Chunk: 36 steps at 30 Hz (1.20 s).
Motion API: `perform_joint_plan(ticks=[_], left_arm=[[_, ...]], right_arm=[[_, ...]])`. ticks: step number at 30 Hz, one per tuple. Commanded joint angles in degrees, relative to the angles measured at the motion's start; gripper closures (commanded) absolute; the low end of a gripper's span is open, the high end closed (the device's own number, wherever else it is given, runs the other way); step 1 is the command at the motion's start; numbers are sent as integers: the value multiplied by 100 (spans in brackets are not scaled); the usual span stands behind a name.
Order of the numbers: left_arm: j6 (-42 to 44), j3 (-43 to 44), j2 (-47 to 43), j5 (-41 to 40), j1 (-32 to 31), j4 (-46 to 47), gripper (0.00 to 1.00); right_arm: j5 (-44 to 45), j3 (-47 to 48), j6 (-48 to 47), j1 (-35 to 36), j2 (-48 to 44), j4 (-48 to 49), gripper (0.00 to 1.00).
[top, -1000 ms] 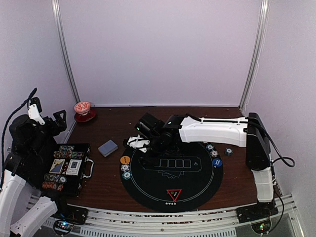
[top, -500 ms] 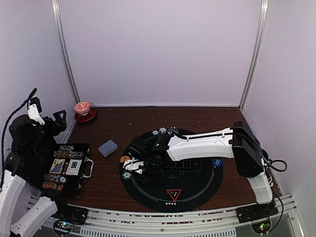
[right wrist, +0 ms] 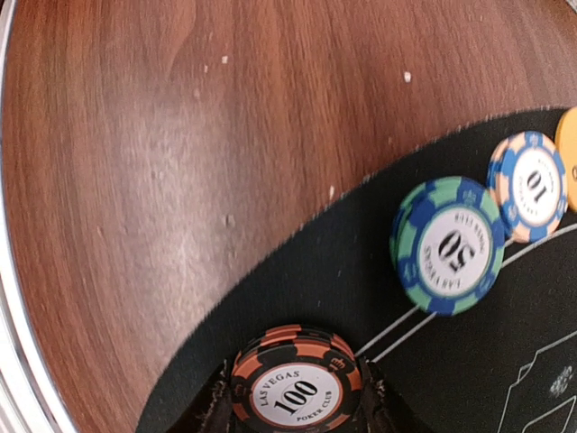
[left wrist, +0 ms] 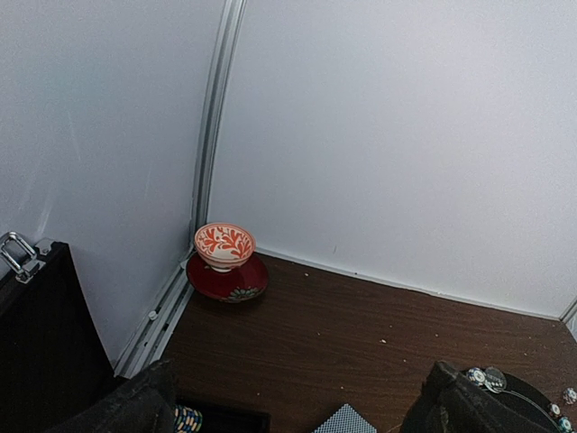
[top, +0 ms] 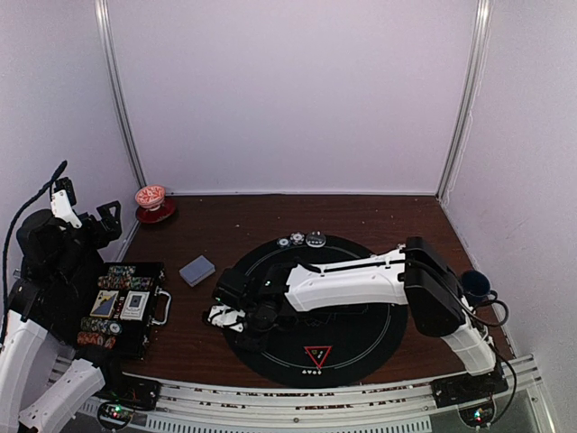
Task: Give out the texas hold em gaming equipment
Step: Place the poker chips pile in the big blind area.
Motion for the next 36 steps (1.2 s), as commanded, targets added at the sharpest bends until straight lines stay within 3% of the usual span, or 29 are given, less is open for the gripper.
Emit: perform_joint_plan(ticks=[1, 8, 36], left_arm=[[-21, -42, -18, 16, 68, 332, 2], [-29, -42, -13, 35, 65, 331, 2], [-29, -42, -31, 64, 64, 331, 2]], right_arm=[[130, 383, 159, 47, 323, 28, 70], [383, 790, 281, 48, 625, -38, 70], [1062, 834, 192, 48, 654, -50, 63]])
